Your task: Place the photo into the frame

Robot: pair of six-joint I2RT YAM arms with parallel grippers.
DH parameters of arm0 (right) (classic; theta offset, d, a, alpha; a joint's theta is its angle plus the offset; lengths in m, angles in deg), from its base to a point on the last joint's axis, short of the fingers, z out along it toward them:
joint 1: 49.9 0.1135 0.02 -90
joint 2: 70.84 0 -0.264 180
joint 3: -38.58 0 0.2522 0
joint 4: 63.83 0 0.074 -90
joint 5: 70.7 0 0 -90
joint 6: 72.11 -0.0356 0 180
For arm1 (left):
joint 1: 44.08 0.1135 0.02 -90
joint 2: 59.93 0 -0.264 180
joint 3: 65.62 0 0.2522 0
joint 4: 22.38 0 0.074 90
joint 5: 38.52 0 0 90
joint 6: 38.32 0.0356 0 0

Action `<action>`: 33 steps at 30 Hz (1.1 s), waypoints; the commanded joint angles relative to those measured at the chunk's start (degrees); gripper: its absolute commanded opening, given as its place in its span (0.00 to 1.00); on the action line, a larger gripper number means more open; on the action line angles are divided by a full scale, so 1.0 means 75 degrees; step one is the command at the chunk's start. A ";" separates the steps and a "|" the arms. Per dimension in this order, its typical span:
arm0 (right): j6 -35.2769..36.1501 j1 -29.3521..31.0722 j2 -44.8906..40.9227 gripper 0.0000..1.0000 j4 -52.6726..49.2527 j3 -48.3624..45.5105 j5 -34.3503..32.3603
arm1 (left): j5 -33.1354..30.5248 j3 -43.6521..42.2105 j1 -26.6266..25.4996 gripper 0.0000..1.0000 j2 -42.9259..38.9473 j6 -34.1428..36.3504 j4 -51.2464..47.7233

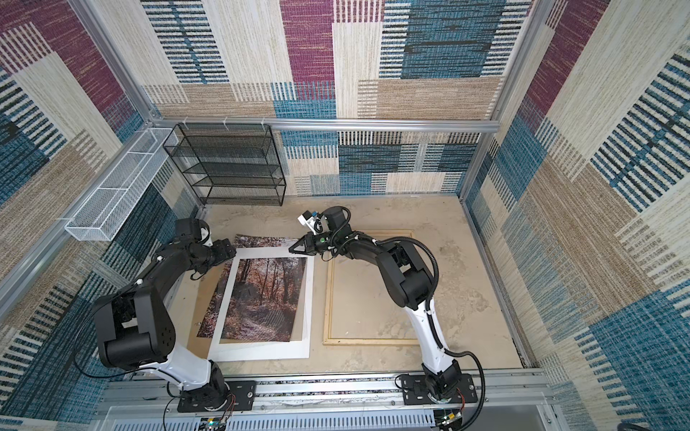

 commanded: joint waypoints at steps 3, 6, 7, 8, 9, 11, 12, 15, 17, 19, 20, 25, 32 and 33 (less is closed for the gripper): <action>0.0729 -0.0214 -0.0436 0.00 -0.0066 -0.0007 0.0689 | 0.0153 -0.0088 -0.0007 0.85 -0.0198 -0.0060 0.0079; 0.0785 -0.0421 -0.0653 0.00 -0.0018 -0.0312 0.0864 | 0.0198 -0.0169 -0.0009 0.85 -0.0334 -0.0089 0.0120; 0.0774 -0.0499 -0.0739 0.00 0.0015 -0.0411 0.0916 | 0.0238 -0.0170 -0.0020 0.85 -0.0383 -0.0094 0.0129; 0.0773 -0.0596 -0.0812 0.00 0.0017 -0.0504 0.0958 | 0.0298 -0.0170 -0.0046 0.85 -0.0427 -0.0106 0.0121; 0.0793 -0.0689 -0.0889 0.00 -0.0006 -0.0595 0.0968 | 0.0345 -0.0182 -0.0074 0.85 -0.0473 -0.0116 0.0124; 0.1008 -0.0929 -0.1104 0.00 -0.0254 -0.0816 0.0982 | 0.0450 -0.0182 -0.0143 0.85 -0.0537 -0.0141 0.0134; 0.1120 -0.1044 -0.1218 0.00 -0.0388 -0.0939 0.0993 | 0.0518 -0.0176 -0.0189 0.85 -0.0558 -0.0151 0.0148; 0.1612 -0.1432 -0.1532 0.00 -0.1012 -0.1295 0.1069 | 0.0765 -0.0192 -0.0402 0.85 -0.0587 -0.0222 0.0266; 0.2054 -0.1721 -0.1661 0.00 -0.1497 -0.1490 0.1036 | 0.0982 -0.0217 -0.0636 0.85 -0.0550 -0.0270 0.0410; 0.2484 -0.2025 -0.1701 0.00 -0.1978 -0.1646 0.1095 | 0.0975 -0.0208 -0.0922 0.85 -0.0501 -0.0305 0.0477; 0.2708 -0.2179 -0.1765 0.00 -0.2151 -0.1772 0.1058 | 0.0972 -0.0194 -0.1097 0.85 -0.0447 -0.0360 0.0529; 0.4124 -0.2941 -0.1769 0.00 -0.3732 -0.1700 0.0566 | 0.0972 -0.0148 -0.1958 0.85 -0.0132 -0.0704 0.0766; 0.5103 -0.3865 -0.1506 0.00 -0.4728 -0.1778 -0.0244 | 0.1073 0.0144 -0.3154 0.84 0.0628 -0.1288 0.1041; 0.5174 -0.3958 -0.1479 0.00 -0.4754 -0.1816 -0.0288 | 0.1074 0.0168 -0.3266 0.84 0.0720 -0.1322 0.1087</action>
